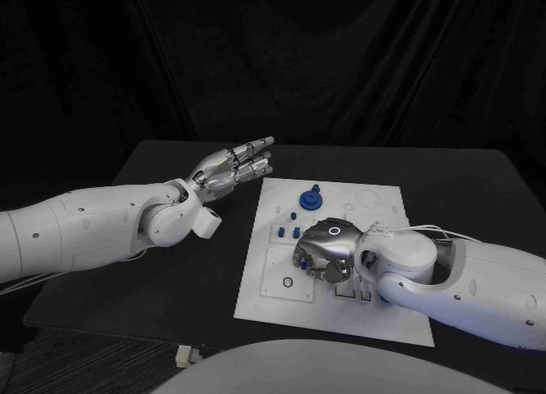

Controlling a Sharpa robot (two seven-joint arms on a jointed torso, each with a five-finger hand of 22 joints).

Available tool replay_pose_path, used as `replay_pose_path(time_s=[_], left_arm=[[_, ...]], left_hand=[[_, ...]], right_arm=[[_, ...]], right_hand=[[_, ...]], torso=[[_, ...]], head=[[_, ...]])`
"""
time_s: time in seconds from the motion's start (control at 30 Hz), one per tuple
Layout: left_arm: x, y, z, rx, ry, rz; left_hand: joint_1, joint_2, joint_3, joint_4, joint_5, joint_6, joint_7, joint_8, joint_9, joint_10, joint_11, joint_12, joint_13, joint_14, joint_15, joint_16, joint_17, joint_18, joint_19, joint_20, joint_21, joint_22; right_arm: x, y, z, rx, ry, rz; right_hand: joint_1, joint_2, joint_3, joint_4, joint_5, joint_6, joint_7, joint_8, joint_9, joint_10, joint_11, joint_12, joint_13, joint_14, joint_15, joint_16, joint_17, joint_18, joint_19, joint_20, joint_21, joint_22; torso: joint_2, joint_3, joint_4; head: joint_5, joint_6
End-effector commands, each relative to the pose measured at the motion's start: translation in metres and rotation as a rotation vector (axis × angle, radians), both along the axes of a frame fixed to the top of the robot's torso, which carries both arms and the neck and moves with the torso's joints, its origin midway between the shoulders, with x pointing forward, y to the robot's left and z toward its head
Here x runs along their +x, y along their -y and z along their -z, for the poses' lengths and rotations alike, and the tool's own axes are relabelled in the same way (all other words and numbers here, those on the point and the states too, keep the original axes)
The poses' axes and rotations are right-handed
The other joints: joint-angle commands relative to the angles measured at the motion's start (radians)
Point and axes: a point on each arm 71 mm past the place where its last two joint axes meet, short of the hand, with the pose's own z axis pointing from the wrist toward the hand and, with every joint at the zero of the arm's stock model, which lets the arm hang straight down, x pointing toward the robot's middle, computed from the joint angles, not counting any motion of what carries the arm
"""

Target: Assemble the parts on the task board

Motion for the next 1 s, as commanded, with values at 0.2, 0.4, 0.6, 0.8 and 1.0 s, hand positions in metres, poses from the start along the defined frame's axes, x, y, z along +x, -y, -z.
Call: replay_pose_path(time_s=[0.2,0.4,0.6,0.8,1.0], left_arm=[[-0.001,0.001,0.0,-0.017,-0.001,0.007],[-0.001,0.0,0.0,-0.016,-0.002,0.005],[-0.001,-0.002,0.001,-0.015,-0.002,0.002],[-0.001,-0.002,0.001,-0.015,-0.002,0.003],[-0.001,-0.002,0.001,-0.015,-0.002,0.002]], left_hand=[[0.011,0.001,-0.001,-0.004,0.004,0.001,0.003,0.004,0.001,0.0,0.008,-0.004,0.0,0.001,0.008,0.001,0.002,0.017,-0.002,0.006,0.006,0.001],[0.011,0.001,-0.001,-0.004,0.004,0.001,0.003,0.004,0.001,0.0,0.008,-0.004,0.0,0.001,0.008,0.001,0.002,0.017,-0.002,0.006,0.006,0.001],[0.012,0.001,-0.001,-0.006,0.005,0.003,0.005,0.004,0.001,0.0,0.008,-0.004,0.0,0.001,0.008,0.001,0.002,0.017,-0.001,0.007,0.006,0.001],[0.012,0.001,-0.002,-0.007,0.006,0.004,0.007,0.004,0.001,0.0,0.008,-0.004,0.0,0.002,0.008,0.001,0.002,0.017,-0.001,0.007,0.007,0.002],[0.013,0.001,-0.003,-0.009,0.007,0.005,0.007,0.004,0.001,0.001,0.011,-0.004,0.0,0.004,0.01,0.002,0.002,0.017,0.001,0.008,0.008,0.004]], right_arm=[[0.001,0.008,0.0,-0.012,0.013,0.045],[0.002,0.014,-0.003,0.016,0.034,0.073],[0.008,0.023,-0.015,0.051,0.076,0.104],[0.023,0.039,-0.046,0.091,0.159,0.134],[0.033,0.06,-0.078,0.194,0.185,0.203]], right_hand=[[-0.057,-0.012,-0.09,0.049,-0.032,-0.178,-0.085,-0.048,-0.047,-0.118,0.03,-0.022,0.006,-0.029,0.014,-0.028,-0.027,0.012,-0.035,0.01,-0.083,0.053],[-0.015,0.0,-0.247,0.12,-0.055,-0.294,-0.12,-0.044,-0.095,-0.281,0.047,-0.012,0.021,-0.051,0.026,-0.045,-0.049,0.02,-0.054,0.024,-0.167,0.04],[-0.016,-0.008,-0.288,0.177,-0.058,-0.279,-0.118,-0.033,-0.104,-0.361,0.052,0.007,0.026,-0.064,0.031,-0.05,-0.056,0.024,-0.065,0.029,-0.209,0.037],[-0.039,-0.01,-0.302,0.184,-0.06,-0.283,-0.126,-0.032,-0.109,-0.367,0.049,0.025,0.03,-0.063,0.03,-0.046,-0.055,0.024,-0.06,0.029,-0.206,0.039],[-0.087,0.014,-0.298,0.18,-0.06,-0.216,-0.095,-0.003,-0.109,-0.253,0.027,0.178,0.096,-0.03,0.014,0.002,-0.008,0.012,-0.009,0.015,-0.117,0.063]], torso=[[-0.001,0.0001,-0.0006],[0.0,0.0,-0.0007],[-0.001,0.0,-0.001],[-0.001,0.0002,-0.0006],[-0.001,-0.0001,-0.0005]], head=[[0.002,0.0],[0.003,0.0],[0.006,0.0],[0.006,0.0],[0.002,0.0]])
